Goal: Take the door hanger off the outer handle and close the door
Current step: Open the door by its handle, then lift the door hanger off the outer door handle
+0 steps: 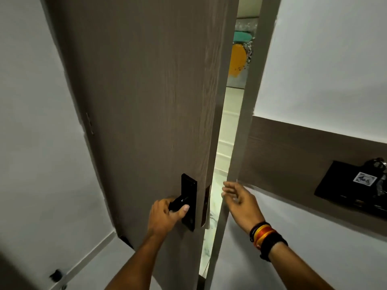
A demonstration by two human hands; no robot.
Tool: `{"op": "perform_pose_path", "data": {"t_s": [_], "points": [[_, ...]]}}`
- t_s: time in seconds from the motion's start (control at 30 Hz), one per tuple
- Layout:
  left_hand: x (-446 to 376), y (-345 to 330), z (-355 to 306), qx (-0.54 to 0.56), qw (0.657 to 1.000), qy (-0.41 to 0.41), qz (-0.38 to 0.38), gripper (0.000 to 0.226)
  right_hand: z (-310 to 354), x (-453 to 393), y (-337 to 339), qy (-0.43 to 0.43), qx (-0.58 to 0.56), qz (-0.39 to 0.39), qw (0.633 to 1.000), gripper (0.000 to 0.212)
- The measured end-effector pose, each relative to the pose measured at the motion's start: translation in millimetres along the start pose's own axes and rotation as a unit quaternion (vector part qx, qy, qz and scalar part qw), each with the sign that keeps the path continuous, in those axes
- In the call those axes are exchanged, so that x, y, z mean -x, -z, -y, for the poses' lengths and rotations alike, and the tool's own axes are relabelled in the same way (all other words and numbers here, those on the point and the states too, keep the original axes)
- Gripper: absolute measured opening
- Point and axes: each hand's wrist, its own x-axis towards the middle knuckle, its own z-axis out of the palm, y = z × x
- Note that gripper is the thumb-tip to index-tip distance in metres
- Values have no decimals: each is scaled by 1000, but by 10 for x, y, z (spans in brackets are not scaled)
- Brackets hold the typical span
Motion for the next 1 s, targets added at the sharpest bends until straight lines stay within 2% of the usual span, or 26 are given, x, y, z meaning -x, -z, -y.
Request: {"op": "perform_pose_path", "data": {"t_s": [0.07, 0.13, 0.23, 0.33, 0.43, 0.53, 0.6, 0.77, 0.9, 1.0], "points": [[11, 283, -54, -74, 994, -71, 26, 60, -136, 4, -138, -36, 27, 57, 997, 37], [19, 582, -78, -163, 975, -150, 31, 65, -209, 64, -312, -55, 47, 133, 989, 41], [42, 1008, -48, -272, 930, -246, 30, 79, -227, 230, -610, -52, 58, 228, 971, 55], [184, 1361, -101, -363, 884, -290, 45, 82, -164, 419, -886, -24, 91, 275, 957, 68], [340, 1591, -96, -392, 875, -279, 55, 80, -61, 567, -1101, 58, 190, 248, 948, 61], [511, 1773, -101, -398, 881, -250, 54, 82, 85, 708, -1274, 166, 300, 204, 917, 42], [612, 1907, -97, -399, 886, -231, 49, 85, 193, 829, -1409, 212, 332, 197, 898, 32], [790, 2233, -24, -427, 879, -200, 66, 94, 405, 1066, -1655, 245, 340, 188, 888, 26], [841, 2409, 20, -439, 874, -196, 77, 95, 470, 1207, -1760, 262, 302, 164, 902, 47], [875, 2517, 43, -435, 875, -196, 83, 94, 439, 1225, -1864, 283, 286, 140, 905, 48]]}}
